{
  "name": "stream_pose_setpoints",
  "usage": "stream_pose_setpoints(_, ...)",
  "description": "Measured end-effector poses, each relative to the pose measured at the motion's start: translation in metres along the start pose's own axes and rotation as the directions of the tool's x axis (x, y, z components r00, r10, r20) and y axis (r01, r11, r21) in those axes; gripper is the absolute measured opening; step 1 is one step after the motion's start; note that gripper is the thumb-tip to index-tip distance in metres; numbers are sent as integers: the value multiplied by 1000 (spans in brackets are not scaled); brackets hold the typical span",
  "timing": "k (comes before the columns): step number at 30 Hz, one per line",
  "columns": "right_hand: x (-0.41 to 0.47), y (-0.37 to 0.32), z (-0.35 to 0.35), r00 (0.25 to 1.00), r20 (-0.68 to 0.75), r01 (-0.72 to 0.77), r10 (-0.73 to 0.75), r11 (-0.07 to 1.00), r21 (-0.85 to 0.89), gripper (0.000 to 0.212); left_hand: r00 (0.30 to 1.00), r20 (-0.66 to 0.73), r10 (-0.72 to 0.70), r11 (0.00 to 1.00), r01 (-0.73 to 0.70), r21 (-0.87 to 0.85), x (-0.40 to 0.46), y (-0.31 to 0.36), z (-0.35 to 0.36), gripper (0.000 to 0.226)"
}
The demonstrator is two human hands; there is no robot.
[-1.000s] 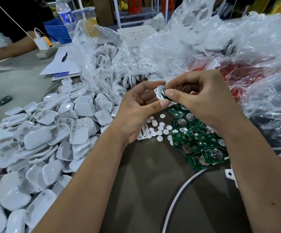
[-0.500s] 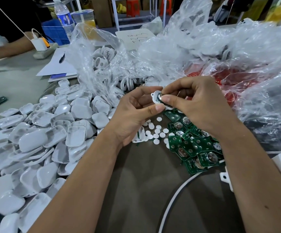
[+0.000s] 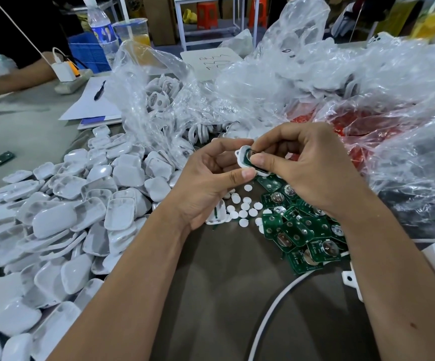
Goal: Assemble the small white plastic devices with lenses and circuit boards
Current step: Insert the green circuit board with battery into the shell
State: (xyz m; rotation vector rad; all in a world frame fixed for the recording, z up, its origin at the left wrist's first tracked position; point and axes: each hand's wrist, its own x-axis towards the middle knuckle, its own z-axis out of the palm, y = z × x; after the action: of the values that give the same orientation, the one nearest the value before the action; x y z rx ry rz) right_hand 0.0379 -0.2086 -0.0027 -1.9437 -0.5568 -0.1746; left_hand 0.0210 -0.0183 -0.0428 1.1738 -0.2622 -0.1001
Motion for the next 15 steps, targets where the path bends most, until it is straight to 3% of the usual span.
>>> stream_pose_setpoints(8,-1,-5,-4,999,40,11,-14,997,73,12,998,56,-43,998,45,-37,0,2,-3,43)
stream_pose_setpoints(15,0,-5,-3,997,71,25,-26,999,20,12,995,68,-77,996,80,-48,0,3,-6,44)
